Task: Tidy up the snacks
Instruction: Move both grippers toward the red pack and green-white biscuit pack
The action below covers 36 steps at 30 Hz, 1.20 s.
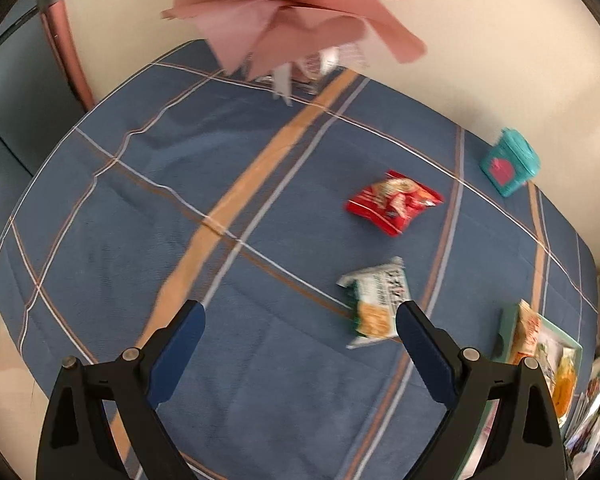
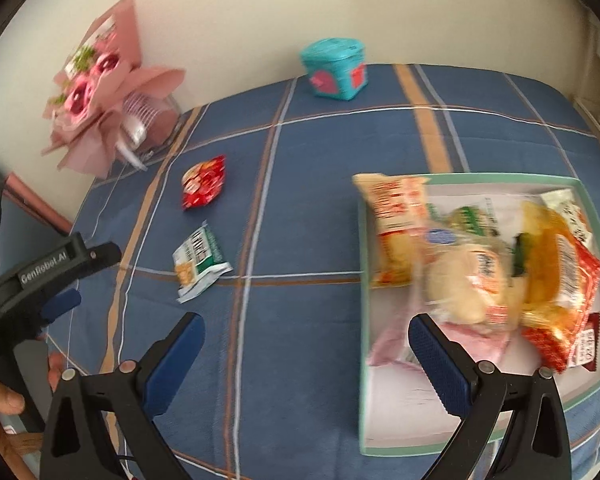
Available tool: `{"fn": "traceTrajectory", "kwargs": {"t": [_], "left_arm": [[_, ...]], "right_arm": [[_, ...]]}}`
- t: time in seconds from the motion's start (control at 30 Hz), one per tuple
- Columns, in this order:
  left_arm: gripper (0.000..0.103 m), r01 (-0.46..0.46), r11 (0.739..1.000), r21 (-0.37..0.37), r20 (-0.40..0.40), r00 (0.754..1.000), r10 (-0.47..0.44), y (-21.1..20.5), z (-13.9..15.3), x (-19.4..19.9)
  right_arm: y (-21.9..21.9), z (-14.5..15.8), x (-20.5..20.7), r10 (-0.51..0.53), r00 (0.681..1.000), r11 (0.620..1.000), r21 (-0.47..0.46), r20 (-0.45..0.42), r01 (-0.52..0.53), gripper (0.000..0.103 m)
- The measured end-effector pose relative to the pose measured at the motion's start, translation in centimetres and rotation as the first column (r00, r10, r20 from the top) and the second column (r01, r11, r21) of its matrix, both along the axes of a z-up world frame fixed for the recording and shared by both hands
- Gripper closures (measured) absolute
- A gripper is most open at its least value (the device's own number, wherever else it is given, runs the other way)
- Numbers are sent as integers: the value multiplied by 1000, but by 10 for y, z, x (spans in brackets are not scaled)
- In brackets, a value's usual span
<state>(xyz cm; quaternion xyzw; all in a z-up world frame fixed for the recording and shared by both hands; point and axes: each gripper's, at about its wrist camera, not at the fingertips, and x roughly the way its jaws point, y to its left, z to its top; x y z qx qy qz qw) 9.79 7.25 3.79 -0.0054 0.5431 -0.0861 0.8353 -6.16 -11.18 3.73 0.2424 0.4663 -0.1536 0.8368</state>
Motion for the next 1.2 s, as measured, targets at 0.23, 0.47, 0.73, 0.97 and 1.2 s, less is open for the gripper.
{"fn": "traceTrajectory", "kwargs": {"t": [0.23, 0.47, 0.73, 0.97, 1.2], "left_arm": [[7, -28, 999, 20, -32, 999, 28, 21, -14, 14], [7, -15, 998, 62, -99, 995, 21, 21, -45, 24], [7, -19, 995, 96, -140, 990, 33, 20, -70, 35], [7, -59, 993, 100, -153, 985, 74, 29, -81, 50], [7, -82, 991, 106, -144, 985, 97, 39, -85, 63]], "right_arm": [[23, -12, 24, 41, 999, 999, 7, -16, -41, 0], [29, -35, 47, 54, 998, 998, 19, -40, -54, 0], [36, -54, 72, 79, 996, 996, 48, -38, -77, 0], [44, -64, 95, 113, 993, 993, 29, -41, -112, 0], [50, -73, 116, 135, 989, 991, 14, -57, -134, 0]]}}
